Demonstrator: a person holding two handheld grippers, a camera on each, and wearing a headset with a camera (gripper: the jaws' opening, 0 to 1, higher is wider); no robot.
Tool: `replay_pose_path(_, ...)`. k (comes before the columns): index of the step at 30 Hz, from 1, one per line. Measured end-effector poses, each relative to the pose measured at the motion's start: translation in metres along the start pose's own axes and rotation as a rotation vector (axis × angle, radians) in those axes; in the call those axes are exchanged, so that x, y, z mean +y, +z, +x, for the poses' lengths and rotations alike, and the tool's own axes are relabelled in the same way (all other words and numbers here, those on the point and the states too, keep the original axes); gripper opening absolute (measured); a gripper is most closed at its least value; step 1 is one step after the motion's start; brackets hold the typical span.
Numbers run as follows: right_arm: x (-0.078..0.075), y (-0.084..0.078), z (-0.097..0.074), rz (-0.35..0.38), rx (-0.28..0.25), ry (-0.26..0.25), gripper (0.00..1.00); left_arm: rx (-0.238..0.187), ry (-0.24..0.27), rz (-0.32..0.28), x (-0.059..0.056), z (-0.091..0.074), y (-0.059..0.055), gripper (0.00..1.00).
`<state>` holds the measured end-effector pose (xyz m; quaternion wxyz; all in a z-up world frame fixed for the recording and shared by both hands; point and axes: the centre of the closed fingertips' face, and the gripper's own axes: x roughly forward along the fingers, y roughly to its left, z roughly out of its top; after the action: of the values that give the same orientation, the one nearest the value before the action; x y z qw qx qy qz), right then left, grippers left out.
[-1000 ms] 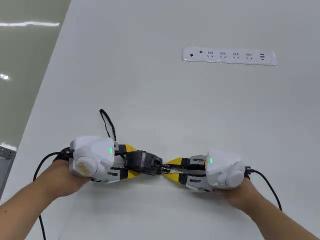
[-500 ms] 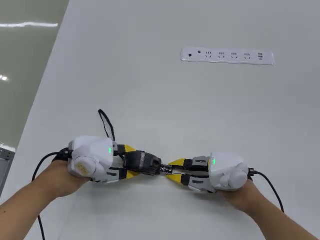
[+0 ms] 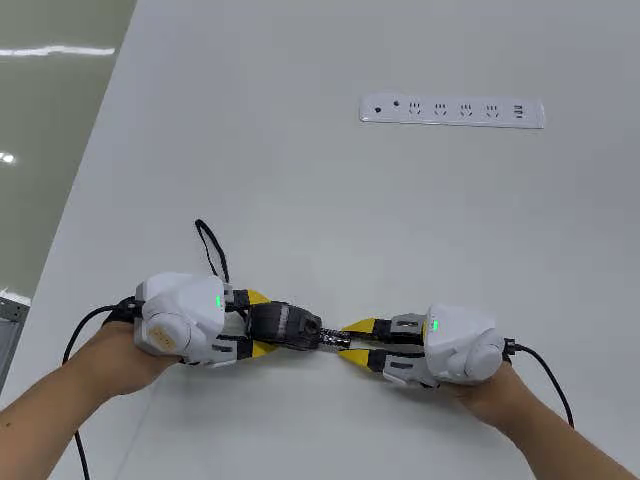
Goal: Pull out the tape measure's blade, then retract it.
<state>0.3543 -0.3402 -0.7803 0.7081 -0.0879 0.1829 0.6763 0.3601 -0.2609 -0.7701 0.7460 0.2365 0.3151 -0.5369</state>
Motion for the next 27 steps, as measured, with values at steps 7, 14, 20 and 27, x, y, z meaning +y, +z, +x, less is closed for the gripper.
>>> replay_pose_path(7,0.000,-0.001,-0.003,-0.005,0.000,-0.001,0.10,0.001,0.000,0.000,0.000,0.000,0.000,0.28)
replay_pose_path(14,0.000,-0.003,-0.009,0.000,-0.002,-0.003,0.10,0.002,0.001,-0.001,0.000,0.000,0.000,0.28)
replay_pose_path(20,0.000,-0.005,-0.013,0.004,-0.003,-0.007,0.10,0.002,0.001,-0.001,0.000,0.000,0.000,0.28)
replay_pose_path(27,0.001,-0.007,-0.019,0.007,-0.003,-0.012,0.10,0.004,0.002,-0.001,-0.001,0.000,0.000,0.28)
